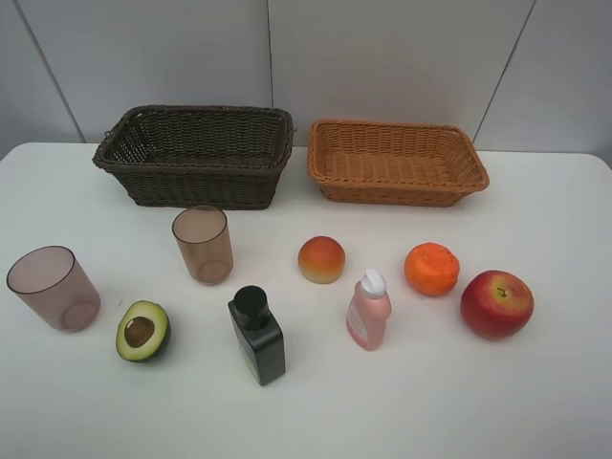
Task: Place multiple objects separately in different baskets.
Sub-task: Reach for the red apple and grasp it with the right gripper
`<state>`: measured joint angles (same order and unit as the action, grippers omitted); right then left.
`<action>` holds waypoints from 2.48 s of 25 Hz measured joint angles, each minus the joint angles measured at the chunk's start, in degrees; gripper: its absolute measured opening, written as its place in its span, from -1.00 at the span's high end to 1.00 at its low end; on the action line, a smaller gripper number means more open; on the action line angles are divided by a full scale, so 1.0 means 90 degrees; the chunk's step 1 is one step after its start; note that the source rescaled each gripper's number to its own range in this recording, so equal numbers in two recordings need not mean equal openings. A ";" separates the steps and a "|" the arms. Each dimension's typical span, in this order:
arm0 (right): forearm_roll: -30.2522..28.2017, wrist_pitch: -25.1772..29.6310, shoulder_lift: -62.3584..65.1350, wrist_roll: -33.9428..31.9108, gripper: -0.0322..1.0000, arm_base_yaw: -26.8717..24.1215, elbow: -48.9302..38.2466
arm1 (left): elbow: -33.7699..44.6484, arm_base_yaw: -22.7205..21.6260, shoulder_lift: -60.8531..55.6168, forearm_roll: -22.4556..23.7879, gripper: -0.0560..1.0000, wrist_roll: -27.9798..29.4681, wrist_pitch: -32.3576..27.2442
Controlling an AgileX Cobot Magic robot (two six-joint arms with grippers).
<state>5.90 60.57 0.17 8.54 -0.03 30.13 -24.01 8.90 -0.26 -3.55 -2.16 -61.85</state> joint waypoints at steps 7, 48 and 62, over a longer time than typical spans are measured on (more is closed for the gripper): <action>0.0000 0.0000 0.0000 0.0000 -0.83 0.0000 0.0000 | 0.0000 0.0000 0.0000 0.0000 -1.00 0.0000 0.0000; -0.0006 -0.0334 -0.4548 -0.0003 -0.83 0.0000 0.1000 | 0.0000 0.0000 0.0000 0.0000 -1.00 0.0000 0.0000; 0.0279 -0.1169 -0.6616 0.0453 -0.82 0.0000 0.1007 | 0.0000 0.0000 0.0000 0.0000 -1.00 0.0000 0.0000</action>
<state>8.41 50.06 -59.37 12.61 -0.03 39.19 -24.01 8.90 -0.26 -3.55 -2.16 -61.85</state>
